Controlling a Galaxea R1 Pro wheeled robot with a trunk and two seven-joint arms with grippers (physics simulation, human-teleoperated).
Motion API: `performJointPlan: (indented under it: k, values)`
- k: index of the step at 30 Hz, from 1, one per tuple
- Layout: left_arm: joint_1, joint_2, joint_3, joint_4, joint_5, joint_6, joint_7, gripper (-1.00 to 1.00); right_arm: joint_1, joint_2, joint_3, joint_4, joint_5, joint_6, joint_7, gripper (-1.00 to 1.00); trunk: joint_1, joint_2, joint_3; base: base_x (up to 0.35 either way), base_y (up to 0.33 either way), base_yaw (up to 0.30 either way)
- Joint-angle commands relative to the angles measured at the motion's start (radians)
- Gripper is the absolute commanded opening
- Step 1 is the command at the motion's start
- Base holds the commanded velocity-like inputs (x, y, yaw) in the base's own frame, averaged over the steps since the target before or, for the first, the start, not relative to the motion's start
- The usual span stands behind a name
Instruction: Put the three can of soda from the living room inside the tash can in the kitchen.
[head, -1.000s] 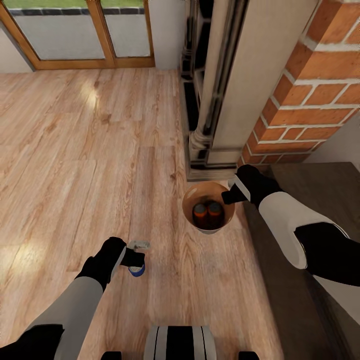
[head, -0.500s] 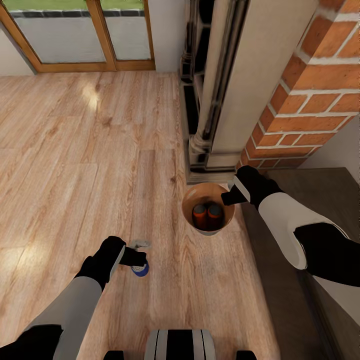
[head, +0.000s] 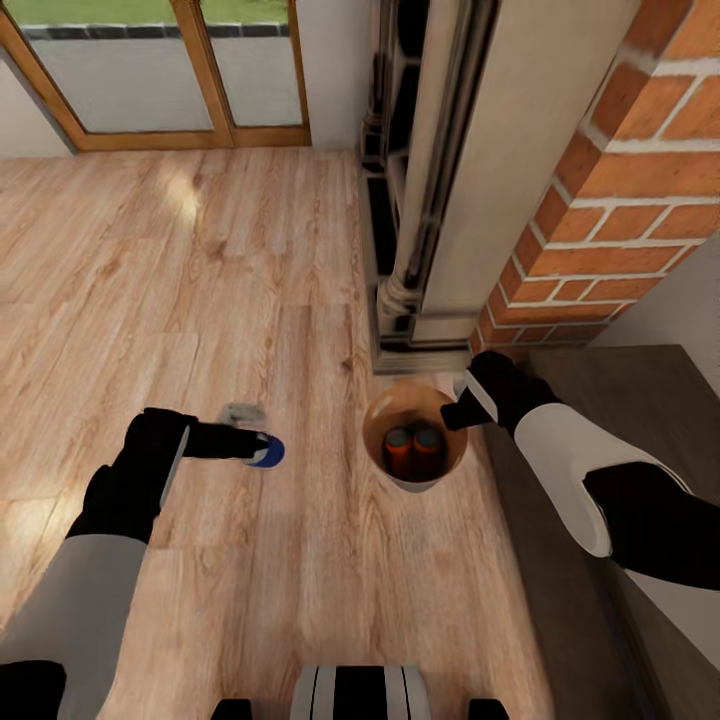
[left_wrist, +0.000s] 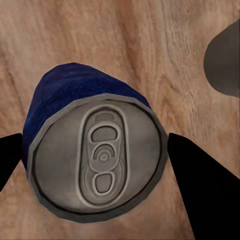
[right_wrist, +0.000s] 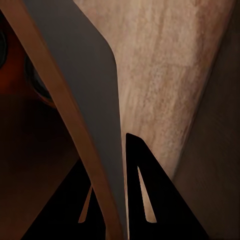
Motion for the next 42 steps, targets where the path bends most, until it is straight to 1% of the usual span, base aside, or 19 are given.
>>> performJointPlan:
  k: [1,5,7,8,12,14,16,18,20,21,24,26,27,29,31,32,34,38,42]
  values:
    - [-0.005,0.008,-0.007,-0.036,-0.002,0.001,-0.033,-1.00,0.005,0.001,-0.005,0.000,-0.018,0.001,0.006,-1.00,-0.004,0.007,0.003,0.000,0.000,0.000]
    - [-0.018,0.024,-0.034,-0.120,-0.004,0.001,-0.121,-1.00,0.018,0.001,-0.004,0.000,-0.018,0.001,0.006,-1.00,-0.019,0.035,0.016,0.000,0.000,0.000]
    - [-0.022,0.042,-0.042,-0.165,-0.004,0.001,-0.234,-1.00,0.028,0.008,-0.004,0.004,-0.018,0.001,0.006,-1.00,-0.027,0.049,0.022,0.000,0.000,0.000]
    - [-0.023,0.047,-0.043,-0.175,-0.004,0.001,-0.262,-1.00,0.029,0.011,-0.004,0.005,-0.018,0.001,0.006,-1.00,-0.031,0.056,0.025,0.000,0.000,0.000]
    - [-0.024,0.079,-0.045,-0.253,-0.004,0.001,-0.463,-1.00,0.035,0.040,-0.004,0.006,-0.018,0.001,0.006,-1.00,-0.046,0.084,0.038,0.000,0.000,0.000]
    - [-0.024,0.081,-0.045,-0.265,-0.004,0.001,-0.506,-1.00,0.036,0.049,-0.004,0.006,-0.018,0.001,0.005,-1.00,-0.054,0.098,0.044,0.000,0.000,0.000]
    - [-0.024,0.078,-0.053,-0.279,-0.003,0.001,-0.576,-1.00,0.036,0.072,-0.004,0.006,-0.018,0.001,-0.001,-1.00,-0.061,0.112,0.050,0.000,0.000,0.000]
    - [-0.024,0.072,-0.067,-0.282,-0.003,0.001,-0.598,-1.00,0.036,0.084,-0.003,0.006,-0.018,0.001,-0.003,-1.00,-0.069,0.126,0.056,0.000,0.000,0.000]
    - [-0.026,0.057,-0.087,-0.283,-0.002,0.001,-0.609,-1.00,0.036,0.092,-0.003,0.006,-0.018,0.001,-0.004,-1.00,-0.077,0.140,0.063,0.000,0.000,0.000]
    - [-0.031,0.024,-0.114,-0.282,-0.004,0.001,-0.616,-1.00,0.036,0.100,-0.003,0.007,-0.018,0.001,-0.005,-1.00,-0.081,0.147,0.066,0.000,0.000,0.000]
    - [-0.038,-0.023,-0.170,-0.274,-0.020,0.001,-0.618,-1.00,0.038,0.108,-0.003,0.007,-0.018,0.001,-0.006,-1.00,-0.092,0.168,0.075,0.000,0.000,0.000]
    - [-0.041,-0.056,-0.195,-0.265,-0.055,0.001,-0.618,-1.00,0.039,0.113,-0.002,0.008,-0.018,0.001,-0.006,-1.00,-0.096,0.175,0.078,0.000,0.000,0.000]
    - [-0.042,-0.081,-0.204,-0.254,-0.087,0.001,-0.618,-1.00,0.039,0.117,-0.002,0.008,-0.018,0.001,-0.006,-1.00,-0.096,0.175,0.078,0.000,0.000,0.000]
    - [-0.043,-0.118,-0.212,-0.235,-0.138,0.001,-0.618,-1.00,0.040,0.121,-0.002,0.008,-0.018,0.001,-0.007,-1.00,-0.096,0.175,0.078,0.000,0.000,0.000]
    - [-0.043,-0.138,-0.215,-0.224,-0.165,0.001,-0.618,-1.00,0.040,0.123,-0.001,0.008,-0.018,0.001,-0.008,-1.00,-0.096,0.175,0.078,0.000,0.000,0.000]
    - [-0.044,-0.158,-0.217,-0.214,-0.193,0.001,-0.618,-1.00,0.041,0.124,-0.001,0.008,-0.018,0.001,-0.009,-1.00,-0.096,0.175,0.078,0.000,0.000,0.000]
    - [-0.044,-0.174,-0.220,-0.206,-0.210,0.001,-0.617,-1.00,0.041,0.125,0.000,0.007,-0.018,0.001,-0.009,-1.00,-0.096,0.175,0.078,0.000,0.000,0.000]
    - [-0.045,-0.181,-0.221,-0.199,-0.246,0.001,-0.615,-1.00,0.042,0.126,0.000,0.007,-0.018,0.001,-0.008,-1.00,-0.096,0.175,0.078,0.000,0.000,0.000]
    - [-0.046,-0.193,-0.219,-0.194,-0.330,0.001,-0.614,-1.00,0.042,0.130,0.000,0.007,-0.018,0.001,-0.008,-1.00,-0.096,0.175,0.078,0.000,0.000,0.000]
